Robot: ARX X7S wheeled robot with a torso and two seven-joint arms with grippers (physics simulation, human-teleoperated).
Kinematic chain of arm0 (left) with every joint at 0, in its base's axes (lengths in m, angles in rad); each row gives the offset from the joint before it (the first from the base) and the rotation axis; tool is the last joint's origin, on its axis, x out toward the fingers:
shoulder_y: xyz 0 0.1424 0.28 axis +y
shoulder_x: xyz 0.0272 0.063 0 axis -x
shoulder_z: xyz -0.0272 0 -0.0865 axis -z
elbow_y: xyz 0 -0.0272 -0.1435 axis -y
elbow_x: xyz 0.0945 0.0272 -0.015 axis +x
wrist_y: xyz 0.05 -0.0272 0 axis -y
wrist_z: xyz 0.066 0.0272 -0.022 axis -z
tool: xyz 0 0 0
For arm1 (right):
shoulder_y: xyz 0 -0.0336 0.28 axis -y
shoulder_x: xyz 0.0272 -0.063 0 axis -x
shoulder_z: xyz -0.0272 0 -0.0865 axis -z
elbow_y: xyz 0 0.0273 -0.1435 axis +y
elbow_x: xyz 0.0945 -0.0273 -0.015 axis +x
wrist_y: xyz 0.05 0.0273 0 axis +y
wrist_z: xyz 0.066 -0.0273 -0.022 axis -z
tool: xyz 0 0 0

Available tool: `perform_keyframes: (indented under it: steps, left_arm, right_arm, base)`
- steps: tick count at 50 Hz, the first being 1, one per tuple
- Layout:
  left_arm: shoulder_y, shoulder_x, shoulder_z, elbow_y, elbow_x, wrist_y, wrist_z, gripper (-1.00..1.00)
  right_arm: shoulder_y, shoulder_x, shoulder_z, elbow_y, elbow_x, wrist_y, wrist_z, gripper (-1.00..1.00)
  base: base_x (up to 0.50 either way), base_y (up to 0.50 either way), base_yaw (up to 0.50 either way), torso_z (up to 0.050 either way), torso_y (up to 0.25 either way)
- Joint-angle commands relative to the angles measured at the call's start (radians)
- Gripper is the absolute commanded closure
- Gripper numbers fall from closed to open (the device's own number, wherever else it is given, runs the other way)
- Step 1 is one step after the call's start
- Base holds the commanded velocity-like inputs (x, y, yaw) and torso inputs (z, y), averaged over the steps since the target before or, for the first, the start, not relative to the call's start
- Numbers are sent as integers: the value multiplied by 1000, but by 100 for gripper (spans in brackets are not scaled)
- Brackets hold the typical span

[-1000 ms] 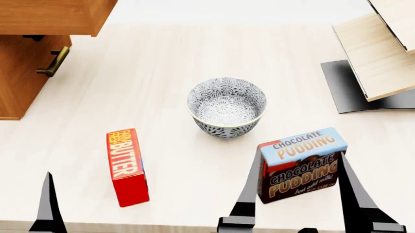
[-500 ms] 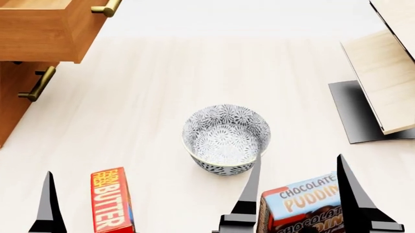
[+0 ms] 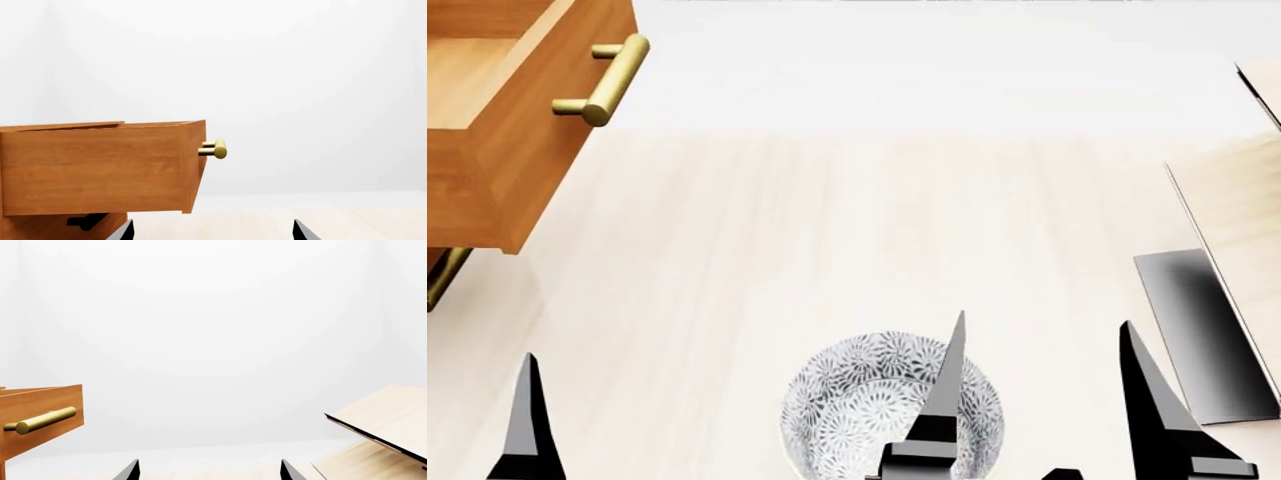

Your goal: Close the top drawer of the cabinet.

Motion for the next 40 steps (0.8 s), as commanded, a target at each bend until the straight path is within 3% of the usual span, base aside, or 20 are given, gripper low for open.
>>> perform_keyframes:
  steps: [1,5,25,40]
  left_arm:
    - [1,-7,6,-6,-5,7,-8,-100]
    - [12,-9,2,-23,-12,24,-9,-100]
    - [-18,-27,12,-51,-35,7,-25,-100]
    - [-269,12,150,-200,-3,-104,-1,-100]
  right_arm:
    - [-1,6,-5,6,4,-4,10,-100]
    - [-5,2,-4,13,-9,-5,32,-100]
    - [-24,21,-43,44,-2,-90,17,-100]
    - [-14,42,-37,27,36,-77,35,-100]
  base:
    - [500,0,0,0,0]
    - [500,0,0,0,0]
    - [0,0,0,0,0]
    - [0,0,0,0,0]
